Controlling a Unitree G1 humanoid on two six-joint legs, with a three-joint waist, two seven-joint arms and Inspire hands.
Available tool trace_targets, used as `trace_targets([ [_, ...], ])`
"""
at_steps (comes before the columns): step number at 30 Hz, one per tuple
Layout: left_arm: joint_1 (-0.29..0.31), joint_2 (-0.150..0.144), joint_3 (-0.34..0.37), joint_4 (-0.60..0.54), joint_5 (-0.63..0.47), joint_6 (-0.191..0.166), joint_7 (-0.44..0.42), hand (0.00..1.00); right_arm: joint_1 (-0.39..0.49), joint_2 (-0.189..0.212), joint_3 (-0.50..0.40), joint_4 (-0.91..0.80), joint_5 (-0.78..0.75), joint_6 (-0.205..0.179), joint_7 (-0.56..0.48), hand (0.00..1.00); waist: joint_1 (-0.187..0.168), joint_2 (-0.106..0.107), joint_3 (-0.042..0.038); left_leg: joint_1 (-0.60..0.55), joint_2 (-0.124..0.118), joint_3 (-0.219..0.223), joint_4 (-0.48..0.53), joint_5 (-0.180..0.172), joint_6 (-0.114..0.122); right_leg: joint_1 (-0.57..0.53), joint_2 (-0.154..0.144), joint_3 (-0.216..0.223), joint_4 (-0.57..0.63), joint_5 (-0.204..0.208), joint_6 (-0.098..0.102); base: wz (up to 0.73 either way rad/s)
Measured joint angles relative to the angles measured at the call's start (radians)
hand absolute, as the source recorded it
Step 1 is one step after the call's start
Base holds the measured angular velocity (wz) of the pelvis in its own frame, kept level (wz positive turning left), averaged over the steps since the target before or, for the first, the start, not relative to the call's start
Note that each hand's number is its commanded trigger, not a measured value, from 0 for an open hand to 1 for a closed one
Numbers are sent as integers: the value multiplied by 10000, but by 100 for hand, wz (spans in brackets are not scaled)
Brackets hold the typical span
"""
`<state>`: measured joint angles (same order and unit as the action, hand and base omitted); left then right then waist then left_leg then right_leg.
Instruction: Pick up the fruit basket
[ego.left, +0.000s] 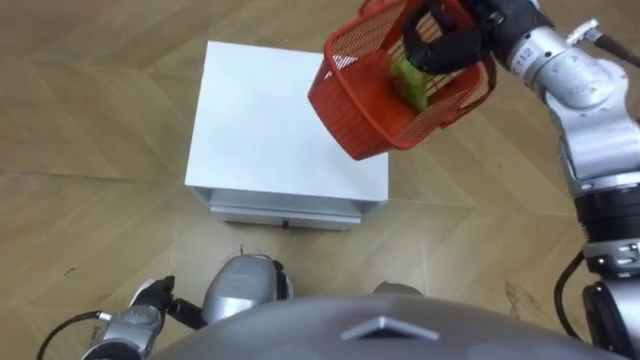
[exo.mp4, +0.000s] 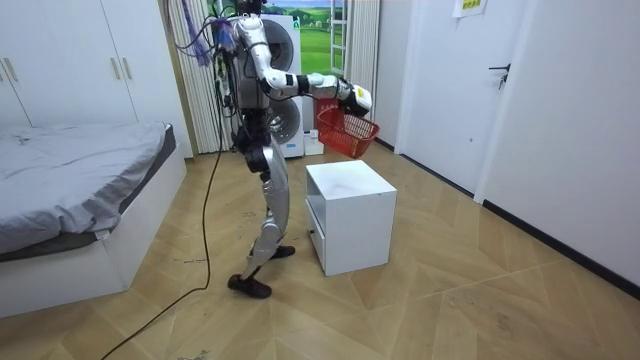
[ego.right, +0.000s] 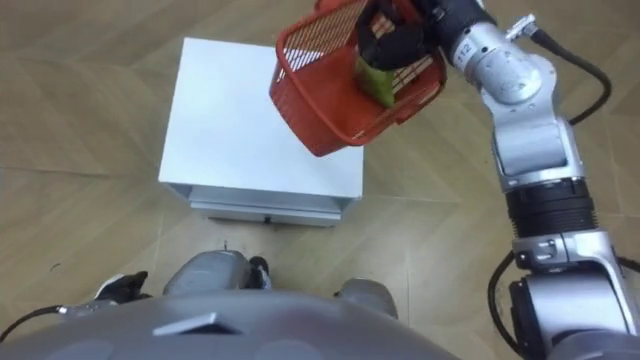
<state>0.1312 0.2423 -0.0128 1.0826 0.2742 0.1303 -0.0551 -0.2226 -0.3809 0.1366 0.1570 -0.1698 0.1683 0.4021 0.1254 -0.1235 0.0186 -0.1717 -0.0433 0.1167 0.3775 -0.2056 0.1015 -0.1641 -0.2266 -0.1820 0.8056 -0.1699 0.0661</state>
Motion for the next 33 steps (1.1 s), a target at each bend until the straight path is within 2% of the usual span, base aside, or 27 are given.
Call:
trace_targets([
  [2,-137,200,-116,20,-36,-53,34,0,163,44,12,58,-59,5,39,100,147,41,15,42,-10,-150,-77,-39,50,-447,146,175,241,-64,71,13],
  [3,-261,274,-156,21,-31,-56,34,0,101,62,13,310,-5,4,47,100,199,69,34,47,33,-195,-44,-53,75,-680,291,159,-59,-384,79,24],
  [4,-307,325,-247,18,-27,-63,55,0,95,62,13,555,41,14,46,100,187,99,41,69,61,-280,-39,-81,106,-826,532,141,-782,-571,79,39],
  [5,-384,350,-343,-21,-39,-67,94,0,96,62,49,718,40,70,45,100,224,116,42,68,53,-395,-79,-82,106,-868,780,128,-1889,-589,64,36],
  [6,-410,344,-383,-13,-44,-66,137,0,94,61,84,734,33,107,45,100,256,114,40,76,42,-402,-114,-82,105,-829,887,149,-2525,-558,16,21],
  [7,-408,292,-432,34,-41,-54,270,0,94,64,186,725,27,121,60,100,341,62,3,126,-38,-414,-226,-82,104,-769,1032,166,-3703,-303,-132,10],
  [8,-425,201,-427,132,-43,-28,350,0,95,62,257,740,52,121,85,100,419,52,-4,220,-136,-436,-348,-92,87,-680,1171,183,-4410,521,-306,14],
  [10,-380,42,-444,309,-74,36,434,0,127,62,474,990,141,129,261,100,462,264,-47,498,-43,-584,-631,-97,23,-232,1322,-5,-4905,723,-342,15],
  [16,-132,1,-474,487,-70,162,370,0,114,62,828,1168,165,209,1025,100,705,223,-35,727,11,-997,-1083,-37,-86,110,1419,-416,-5360,682,-388,15],
  [22,-102,45,-466,478,40,157,186,0,-224,199,1084,2074,161,200,1066,100,997,28,37,726,-19,-1033,-1104,-39,-83,204,1403,-488,-5518,663,-359,4],
  [26,-104,70,-462,480,42,153,74,0,-325,296,1088,2341,156,173,1140,100,1018,34,49,591,-38,-1237,-1114,-44,-75,193,1376,-706,-5523,663,-358,13],
  [27,-104,72,-463,481,43,153,64,0,-326,313,1088,2377,156,172,1140,47,1029,36,51,581,-37,-1255,-1116,-45,-76,188,1378,-716,-5526,662,-358,11],
  [28,-102,66,-462,491,44,154,45,0,-326,340,1089,2453,155,172,1143,0,1043,47,58,550,-37,-1275,-1118,-47,-78,178,1383,-724,-5537,656,-348,6],
  [33,-43,16,-479,585,28,178,31,0,-325,461,1260,2737,137,153,1135,0,1096,101,96,379,-30,-1293,-1099,-55,-94,113,1419,-744,-5694,658,-350,1],
])
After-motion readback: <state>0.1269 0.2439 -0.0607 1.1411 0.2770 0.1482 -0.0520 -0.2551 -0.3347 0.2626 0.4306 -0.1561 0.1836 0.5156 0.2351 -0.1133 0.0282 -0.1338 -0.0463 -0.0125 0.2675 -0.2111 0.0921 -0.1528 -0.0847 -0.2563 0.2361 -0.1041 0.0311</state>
